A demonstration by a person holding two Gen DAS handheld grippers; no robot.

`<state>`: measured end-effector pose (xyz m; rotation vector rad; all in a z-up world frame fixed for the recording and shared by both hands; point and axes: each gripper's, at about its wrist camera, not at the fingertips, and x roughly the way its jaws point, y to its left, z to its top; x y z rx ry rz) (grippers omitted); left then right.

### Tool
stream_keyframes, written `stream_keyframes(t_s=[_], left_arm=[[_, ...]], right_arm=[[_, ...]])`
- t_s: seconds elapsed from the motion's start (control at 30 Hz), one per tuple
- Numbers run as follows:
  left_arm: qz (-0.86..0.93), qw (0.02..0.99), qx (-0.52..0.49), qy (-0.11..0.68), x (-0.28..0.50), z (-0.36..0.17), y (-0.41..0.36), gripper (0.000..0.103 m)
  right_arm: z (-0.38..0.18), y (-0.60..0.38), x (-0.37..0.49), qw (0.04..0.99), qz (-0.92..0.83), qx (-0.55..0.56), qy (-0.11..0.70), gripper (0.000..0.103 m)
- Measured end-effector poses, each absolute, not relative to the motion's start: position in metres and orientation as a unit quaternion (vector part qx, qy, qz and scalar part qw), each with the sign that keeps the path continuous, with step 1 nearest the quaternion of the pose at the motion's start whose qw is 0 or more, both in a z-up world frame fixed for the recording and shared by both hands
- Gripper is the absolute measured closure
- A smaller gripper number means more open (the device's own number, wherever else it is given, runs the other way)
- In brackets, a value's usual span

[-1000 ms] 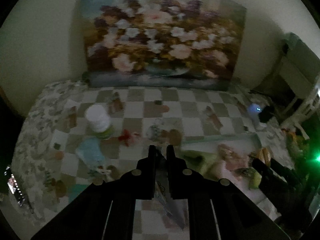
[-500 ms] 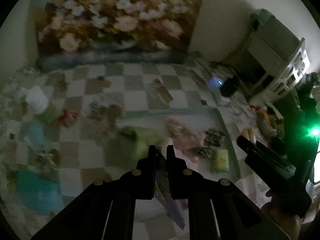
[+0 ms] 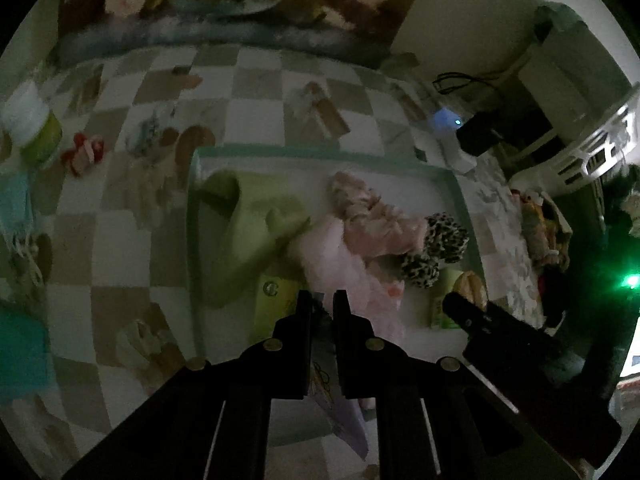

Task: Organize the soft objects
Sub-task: 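Open both tools to release the tin and grey cloth into the tray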

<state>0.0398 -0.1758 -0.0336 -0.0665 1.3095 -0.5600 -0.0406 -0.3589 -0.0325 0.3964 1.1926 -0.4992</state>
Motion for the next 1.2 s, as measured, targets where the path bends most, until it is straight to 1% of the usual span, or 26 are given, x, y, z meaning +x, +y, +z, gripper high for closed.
stream_keyframes(t_s=[0.23,0.3,0.37,0.4,0.43,0.5,0.53,0.63,0.77,0.8,0.87,0.93,0.97,1.0,1.03,1.07,1.1,1.2], left_arm=[[-0.249,0.754,-0.036,0.607,0.036,-0.035,-0.168,0.091],[-0.243,0.754,-0.034,0.609,0.037,-0.034,-0.166,0.086],[-0.236,0.757,-0.029,0.609,0.038,-0.033,-0.165,0.063],[-0.233,0.759,-0.025,0.608,0.038,-0.031,-0.164,0.059],[-0.229,0.761,-0.022,0.606,0.039,-0.03,-0.163,0.057],[-0.227,0.765,-0.021,0.602,0.04,-0.026,-0.16,0.057],[-0.224,0.767,-0.02,0.6,0.041,-0.024,-0.159,0.055],[-0.216,0.773,-0.017,0.597,0.043,-0.02,-0.155,0.046],[-0.197,0.781,-0.005,0.593,0.047,-0.019,-0.15,0.044],[-0.191,0.783,0.0,0.592,0.048,-0.019,-0.148,0.042],[-0.182,0.784,0.005,0.594,0.05,-0.021,-0.146,0.03],[-0.174,0.785,0.006,0.594,0.052,-0.022,-0.143,0.029],[-0.17,0.786,0.006,0.594,0.054,-0.023,-0.141,0.029],[-0.167,0.787,0.007,0.595,0.054,-0.023,-0.14,0.029],[-0.162,0.787,0.01,0.595,0.055,-0.025,-0.139,0.026],[-0.158,0.788,0.012,0.595,0.056,-0.025,-0.138,0.022],[-0.153,0.789,0.014,0.595,0.056,-0.026,-0.138,0.02],[-0.14,0.795,0.016,0.589,0.059,-0.026,-0.134,0.019]], right_arm=[[-0.04,-0.355,-0.042,0.773,-0.225,0.183,0.565,0.048],[-0.039,-0.355,-0.042,0.773,-0.224,0.184,0.564,0.047],[-0.038,-0.356,-0.042,0.774,-0.224,0.186,0.563,0.046],[-0.037,-0.357,-0.042,0.774,-0.223,0.186,0.562,0.045],[-0.037,-0.358,-0.041,0.775,-0.223,0.186,0.561,0.043],[-0.033,-0.359,-0.041,0.778,-0.225,0.186,0.557,0.039],[-0.032,-0.359,-0.039,0.779,-0.225,0.186,0.555,0.039],[-0.027,-0.36,-0.038,0.784,-0.224,0.186,0.549,0.038],[-0.023,-0.357,-0.036,0.788,-0.222,0.179,0.545,0.035],[-0.023,-0.357,-0.036,0.789,-0.222,0.177,0.545,0.033],[-0.022,-0.355,-0.034,0.79,-0.224,0.171,0.545,0.028],[-0.022,-0.354,-0.033,0.79,-0.227,0.167,0.545,0.016],[-0.022,-0.353,-0.033,0.789,-0.228,0.165,0.546,0.013],[-0.023,-0.353,-0.032,0.788,-0.23,0.163,0.547,0.006],[-0.024,-0.352,-0.032,0.787,-0.231,0.162,0.549,0.002],[-0.025,-0.352,-0.031,0.787,-0.231,0.158,0.55,0.0],[-0.026,-0.351,-0.03,0.786,-0.232,0.15,0.553,0.0],[-0.028,-0.348,-0.029,0.785,-0.23,0.136,0.559,0.0]])
